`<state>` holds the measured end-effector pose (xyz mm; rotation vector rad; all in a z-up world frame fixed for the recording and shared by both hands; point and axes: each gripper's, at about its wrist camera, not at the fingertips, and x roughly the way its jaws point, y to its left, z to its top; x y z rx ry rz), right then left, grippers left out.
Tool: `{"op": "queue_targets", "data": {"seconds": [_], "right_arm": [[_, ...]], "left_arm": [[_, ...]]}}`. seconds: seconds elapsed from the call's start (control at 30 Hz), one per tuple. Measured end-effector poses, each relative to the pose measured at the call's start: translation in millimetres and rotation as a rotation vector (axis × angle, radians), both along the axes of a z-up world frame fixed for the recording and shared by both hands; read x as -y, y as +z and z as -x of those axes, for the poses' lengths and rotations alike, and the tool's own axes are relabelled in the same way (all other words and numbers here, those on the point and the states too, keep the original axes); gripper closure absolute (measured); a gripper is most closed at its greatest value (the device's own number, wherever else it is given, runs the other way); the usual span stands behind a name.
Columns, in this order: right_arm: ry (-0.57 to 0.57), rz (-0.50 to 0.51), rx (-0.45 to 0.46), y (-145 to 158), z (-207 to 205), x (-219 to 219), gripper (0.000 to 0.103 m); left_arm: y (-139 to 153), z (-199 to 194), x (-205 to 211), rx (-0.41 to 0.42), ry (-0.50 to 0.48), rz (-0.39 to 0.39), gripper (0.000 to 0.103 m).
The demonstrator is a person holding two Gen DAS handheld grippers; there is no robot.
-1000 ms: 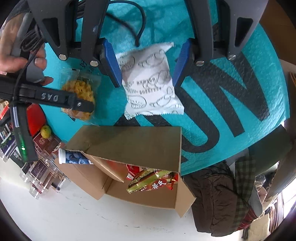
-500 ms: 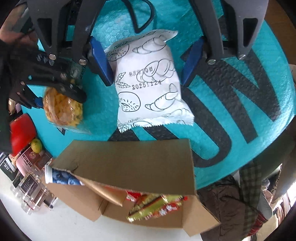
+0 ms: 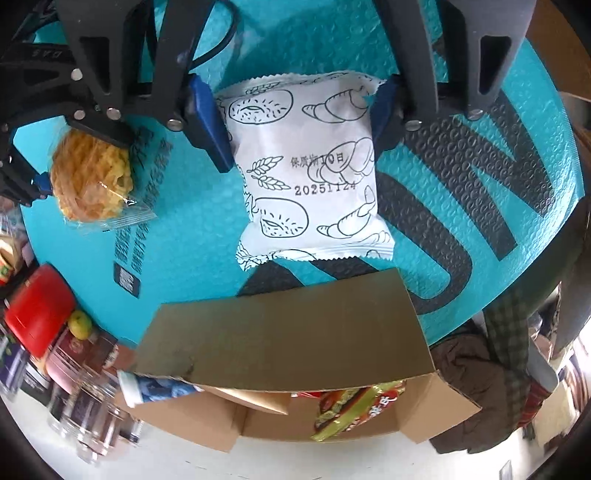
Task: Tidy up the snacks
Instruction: 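Adjust and close both grippers firmly on the white bag and wrapped waffle, then lift the white bag and waffle and carry both over the cardboard box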
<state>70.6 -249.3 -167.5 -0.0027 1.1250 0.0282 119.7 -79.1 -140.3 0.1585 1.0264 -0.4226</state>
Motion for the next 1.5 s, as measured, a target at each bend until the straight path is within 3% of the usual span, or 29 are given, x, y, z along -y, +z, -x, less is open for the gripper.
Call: {"op": "queue_targets", "data": {"seconds": [0.27,0.47,0.57,0.67,0.73,0.83,0.9,0.97,1.03,1.1,1.27,1.5], "right_arm": [[0.03,-0.089,0.01,10,23,0,0.021],[0.091,-0.067,0.001,16,45,-20,0.021],[0.099,-0.021,0.001,15,54,-30,0.014],[0.107,0.02,0.004,11,58,-37,0.005],[0.103,0.032,0.006,10,59,-39,0.004],[0.077,0.028,0.013,10,58,-35,0.004],[0.065,0.024,0.024,11,58,-34,0.004],[0.055,0.03,0.035,11,59,-35,0.007],[0.048,0.031,0.057,15,61,-33,0.021],[0.039,0.028,0.064,16,62,-32,0.025],[0.012,-0.023,0.091,22,69,-29,0.031],[0.016,-0.106,0.125,34,83,-31,0.032]], "left_arm": [[3,33,-4,-0.025,-0.068,-0.014,0.037],[2,60,-5,-0.046,-0.099,-0.037,0.037],[0,63,-7,-0.036,-0.09,-0.036,0.036],[-3,65,0,-0.014,-0.087,-0.081,0.027],[-5,62,-1,-0.029,-0.068,-0.076,0.014],[-7,62,-3,-0.013,-0.069,-0.061,0.014],[-6,64,-3,-0.002,-0.065,-0.06,0.018],[-3,67,-4,0.018,-0.068,-0.054,0.034],[-2,68,-6,0.016,-0.068,-0.054,0.038],[-1,68,-9,0.01,-0.057,-0.041,0.042],[2,73,-18,-0.016,-0.043,0.004,0.045],[8,80,-19,-0.035,-0.044,0.065,0.047]]}}
